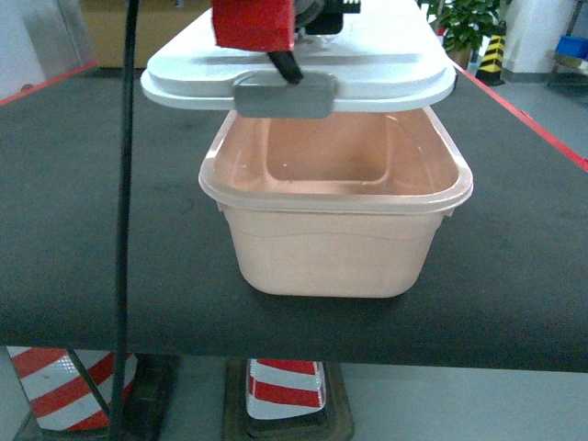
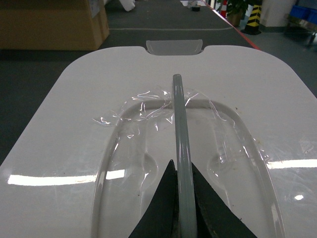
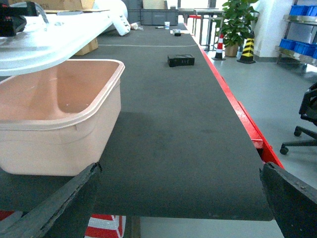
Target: Pick capacitor and pack into box
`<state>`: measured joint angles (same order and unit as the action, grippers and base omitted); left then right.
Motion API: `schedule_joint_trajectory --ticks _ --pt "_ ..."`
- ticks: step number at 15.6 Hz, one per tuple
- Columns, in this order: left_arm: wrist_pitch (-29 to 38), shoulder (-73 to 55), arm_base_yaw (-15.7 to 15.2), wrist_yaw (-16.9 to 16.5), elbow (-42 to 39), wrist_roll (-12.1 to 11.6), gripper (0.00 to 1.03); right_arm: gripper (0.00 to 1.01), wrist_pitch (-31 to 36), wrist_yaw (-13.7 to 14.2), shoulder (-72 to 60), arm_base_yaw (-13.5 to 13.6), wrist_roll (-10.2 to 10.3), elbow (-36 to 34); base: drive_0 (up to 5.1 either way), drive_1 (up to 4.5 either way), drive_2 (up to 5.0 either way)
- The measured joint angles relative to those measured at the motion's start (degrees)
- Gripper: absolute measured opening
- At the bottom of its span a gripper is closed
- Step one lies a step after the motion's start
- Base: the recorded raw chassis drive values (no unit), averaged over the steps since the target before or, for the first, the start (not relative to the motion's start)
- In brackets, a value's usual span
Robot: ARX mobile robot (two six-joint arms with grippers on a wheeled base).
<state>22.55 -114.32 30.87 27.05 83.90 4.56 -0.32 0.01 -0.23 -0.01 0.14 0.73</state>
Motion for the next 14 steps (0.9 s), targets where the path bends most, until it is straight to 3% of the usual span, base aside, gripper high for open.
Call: schedule_joint_trajectory --ticks 2,7,14 --pt "-2.4 -1.84 1.88 2.58 3.41 0.44 0.02 0.98 0.0 0.0 0.0 0.0 0.02 0.0 0.0 0.0 0.0" --pt "-6.58 -7.43 4.42 6.6 7.28 4.11 0.02 0.98 0.02 0.0 0.0 0.0 0.0 0.0 0.0 0.0 0.0" --pt "-6.82 -8.37 5.27 7.28 6.05 7.65 0.02 0.98 0.0 0.0 0.0 0.0 0.0 0.0 0.0 0.0 0.0"
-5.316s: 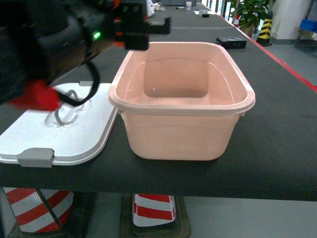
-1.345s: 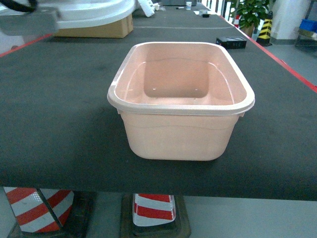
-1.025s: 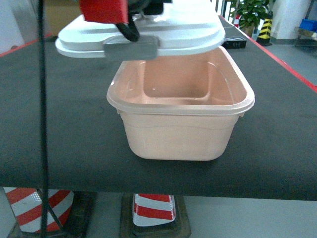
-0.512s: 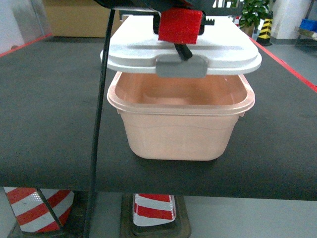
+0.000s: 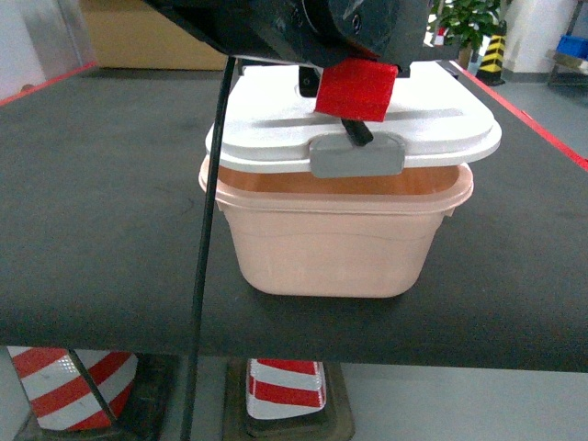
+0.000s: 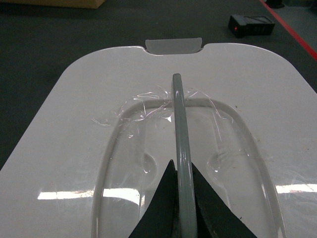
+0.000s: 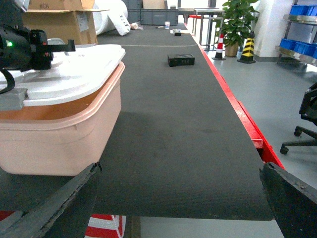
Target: Pick capacitor and pack into box
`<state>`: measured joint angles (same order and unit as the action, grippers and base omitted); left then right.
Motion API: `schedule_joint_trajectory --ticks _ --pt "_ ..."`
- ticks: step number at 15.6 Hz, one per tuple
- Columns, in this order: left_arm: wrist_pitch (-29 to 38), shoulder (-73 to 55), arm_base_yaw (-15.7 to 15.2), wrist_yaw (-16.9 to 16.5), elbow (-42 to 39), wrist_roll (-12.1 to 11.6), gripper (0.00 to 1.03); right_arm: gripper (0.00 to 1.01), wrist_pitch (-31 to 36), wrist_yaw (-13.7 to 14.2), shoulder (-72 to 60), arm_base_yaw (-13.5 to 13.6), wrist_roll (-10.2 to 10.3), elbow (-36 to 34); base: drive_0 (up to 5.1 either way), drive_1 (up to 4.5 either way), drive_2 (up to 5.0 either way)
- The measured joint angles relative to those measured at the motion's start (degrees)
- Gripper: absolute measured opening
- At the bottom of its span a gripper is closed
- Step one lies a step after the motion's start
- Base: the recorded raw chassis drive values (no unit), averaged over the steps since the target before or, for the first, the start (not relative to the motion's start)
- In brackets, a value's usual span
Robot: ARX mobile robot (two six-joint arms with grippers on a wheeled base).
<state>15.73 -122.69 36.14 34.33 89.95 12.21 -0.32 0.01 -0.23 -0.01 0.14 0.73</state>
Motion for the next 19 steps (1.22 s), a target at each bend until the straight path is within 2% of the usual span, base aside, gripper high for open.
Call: schedule_joint_trajectory --ticks 9,10,12,14,17,18,19 --pt "0.37 0.0 -0.72 -1.9 -2.64 0.87 0.02 0.98 0.0 0.0 0.0 0.0 0.0 0.0 0.0 0.0 0.0" --pt "0.74 0.0 -0.72 -1.95 -2.64 0.87 0.08 0.98 0.0 0.0 0.0 0.0 0.0 0.0 0.0 0.0 0.0" --pt "2.82 0.0 -0.72 -2.16 -2.64 0.83 0.29 0.98 0.0 0.0 0.0 0.0 0.0 0.0 0.0 0.0 0.0" --pt "4.0 0.0 -0.72 -2.43 -2.69 0.24 0.46 0.98 0.0 0.0 0.0 0.0 0.0 0.0 0.0 0.0 0.0" --pt "7.8 1.64 -1.31 -2.6 -4.68 -1.57 0.8 0.98 0.0 0.0 0.0 0.0 0.0 0.0 0.0 0.0 0.0" --pt "10.4 4.11 -1.73 -2.75 -6.51 -2.64 0.94 0.98 0.0 0.0 0.0 0.0 0.0 0.0 0.0 0.0 0.0" --pt "12.81 5.62 -1.97 -3.26 -7.63 -2.89 1.0 0.98 0.0 0.02 0.0 0.0 0.0 0.0 0.0 0.0 0.0"
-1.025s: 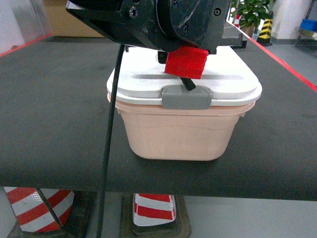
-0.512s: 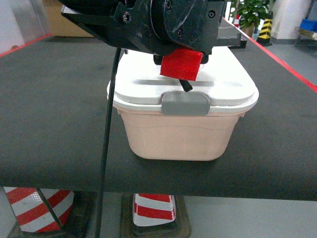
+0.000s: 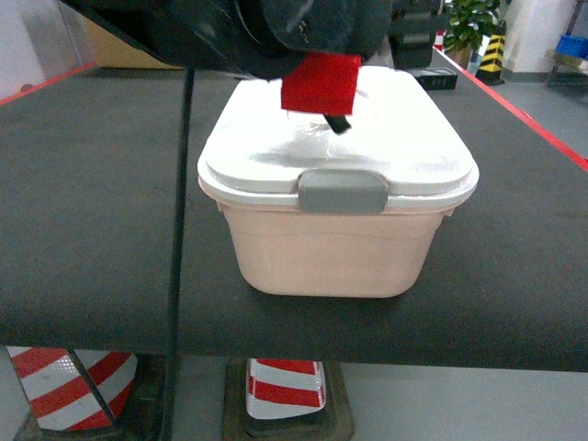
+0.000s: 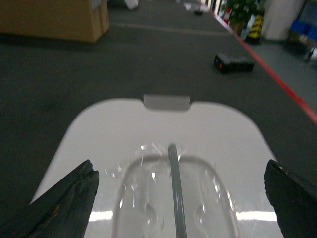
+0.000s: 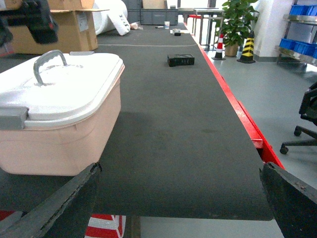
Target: Pick capacitor and pack into box
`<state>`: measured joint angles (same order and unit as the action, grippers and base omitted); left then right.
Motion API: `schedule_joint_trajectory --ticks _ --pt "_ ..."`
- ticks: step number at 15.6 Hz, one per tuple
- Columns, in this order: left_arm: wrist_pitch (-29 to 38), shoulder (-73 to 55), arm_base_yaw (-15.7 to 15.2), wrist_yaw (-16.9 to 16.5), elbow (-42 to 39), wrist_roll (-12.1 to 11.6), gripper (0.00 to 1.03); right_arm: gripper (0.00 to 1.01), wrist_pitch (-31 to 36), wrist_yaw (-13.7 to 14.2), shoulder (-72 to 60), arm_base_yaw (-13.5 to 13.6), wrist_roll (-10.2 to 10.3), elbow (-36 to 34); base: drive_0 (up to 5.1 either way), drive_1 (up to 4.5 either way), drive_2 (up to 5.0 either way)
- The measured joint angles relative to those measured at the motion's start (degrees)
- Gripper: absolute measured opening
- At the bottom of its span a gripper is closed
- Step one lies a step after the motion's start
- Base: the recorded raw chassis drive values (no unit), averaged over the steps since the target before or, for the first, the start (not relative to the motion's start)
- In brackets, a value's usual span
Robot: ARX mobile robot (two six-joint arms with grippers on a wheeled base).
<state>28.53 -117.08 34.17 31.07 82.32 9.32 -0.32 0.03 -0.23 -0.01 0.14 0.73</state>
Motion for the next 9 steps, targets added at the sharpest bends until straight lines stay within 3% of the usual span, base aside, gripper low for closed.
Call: schedule_joint_trajectory --ticks 4,7,9 --pt "10.86 10.45 -3.48 -2.75 -9.01 -5.77 0.98 0.98 0.0 -0.02 0.0 0.0 0.0 0.0 0.0 0.0 0.0" --pt "19.28 21.18 -10.71 -5.42 -23.69 -13.84 0.98 0.98 0.0 -0.02 0.0 0.0 0.0 0.0 0.0 0.0 0.0" --pt "21.68 31.67 -16.35 -7.21 -33.31 -16.06 0.98 0.98 0.0 -0.02 0.0 0.0 0.0 0.0 0.0 0.0 0.0"
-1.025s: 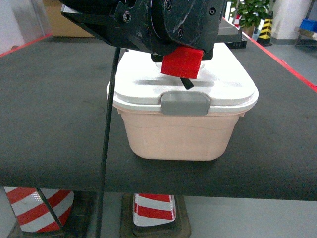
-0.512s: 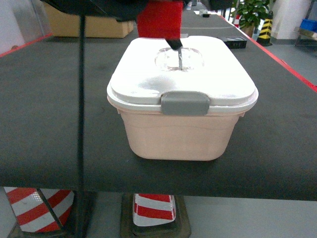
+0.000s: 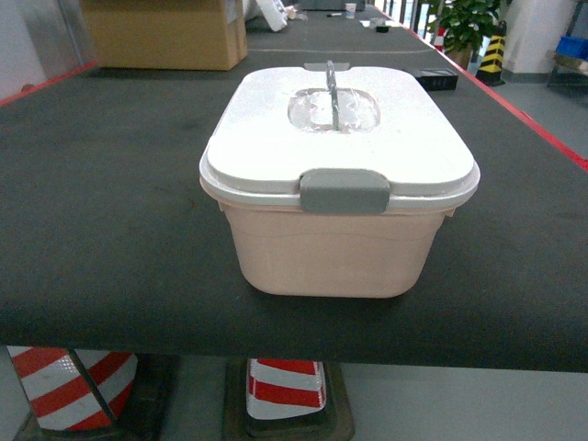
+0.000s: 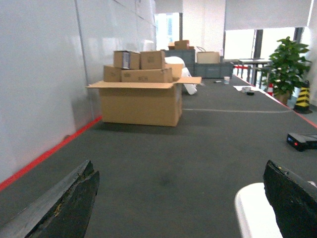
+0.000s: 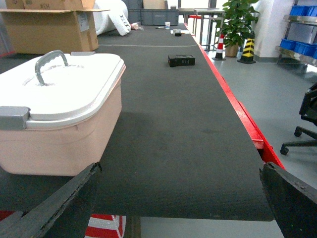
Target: Pick capacitor and pack into box
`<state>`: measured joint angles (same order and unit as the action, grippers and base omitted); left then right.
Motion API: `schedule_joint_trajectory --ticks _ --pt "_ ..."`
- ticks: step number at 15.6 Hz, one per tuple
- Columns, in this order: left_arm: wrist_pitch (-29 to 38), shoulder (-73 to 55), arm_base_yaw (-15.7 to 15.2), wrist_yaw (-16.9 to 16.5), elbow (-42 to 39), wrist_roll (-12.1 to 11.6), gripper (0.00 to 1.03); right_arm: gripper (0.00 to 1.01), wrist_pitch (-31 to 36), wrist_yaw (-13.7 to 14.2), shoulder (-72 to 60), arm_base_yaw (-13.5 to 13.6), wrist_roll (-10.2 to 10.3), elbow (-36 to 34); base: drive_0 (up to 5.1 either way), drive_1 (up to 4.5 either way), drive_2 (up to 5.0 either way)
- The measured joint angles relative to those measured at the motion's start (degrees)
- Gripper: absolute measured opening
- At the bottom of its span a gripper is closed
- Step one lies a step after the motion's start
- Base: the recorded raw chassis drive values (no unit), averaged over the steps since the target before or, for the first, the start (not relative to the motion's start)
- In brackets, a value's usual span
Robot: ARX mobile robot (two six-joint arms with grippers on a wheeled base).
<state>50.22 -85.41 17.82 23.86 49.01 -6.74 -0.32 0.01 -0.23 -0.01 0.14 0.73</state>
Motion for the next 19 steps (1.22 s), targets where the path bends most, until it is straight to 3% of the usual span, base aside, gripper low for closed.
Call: schedule_joint_trajectory --ticks 2,5,7,8,13,15,16,19 --pt "1.42 10.58 -3.34 -2.67 -12.74 -1.31 0.98 0.98 0.0 0.0 0.0 0.0 0.0 0.0 0.0 0.0 0.0" --pt "2.14 23.04 -4.76 0.04 -27.96 -2.25 0.98 0.98 0.0 0.0 0.0 0.0 0.0 -0.02 0.0 0.0 0.0" --pt "-0.35 27.56 -6.03 0.33 -35.63 0.9 0.98 0.98 0.0 0.0 0.0 0.0 0.0 0.0 0.0 0.0 0.0" --pt "-1.16 27.34 -6.03 0.33 -37.97 2.01 0.98 0.98 0.0 0.0 0.0 0.0 0.0 0.0 0.0 0.0 0.0" --pt "-0.48 27.34 -5.99 0.31 -38.03 3.32 0.98 0.98 0.0 0.0 0.0 0.0 0.0 0.0 0.0 0.0 0.0" --pt "-8.26 32.57 -9.62 -12.72 -38.97 5.31 0.77 0.98 -0.04 0.02 0.0 0.0 0.0 0.0 0.0 0.0 0.0" --pt "-8.92 35.12 -10.47 -15.78 -40.17 5.62 0.67 0.98 -0.02 0.0 0.0 0.0 0.0 0.0 0.0 0.0 0.0" --pt "-13.09 42.1 -12.79 -18.73 -43.71 6.36 0.27 0.98 0.0 0.02 0.0 0.0 0.0 0.0 0.0 0.0 0.0"
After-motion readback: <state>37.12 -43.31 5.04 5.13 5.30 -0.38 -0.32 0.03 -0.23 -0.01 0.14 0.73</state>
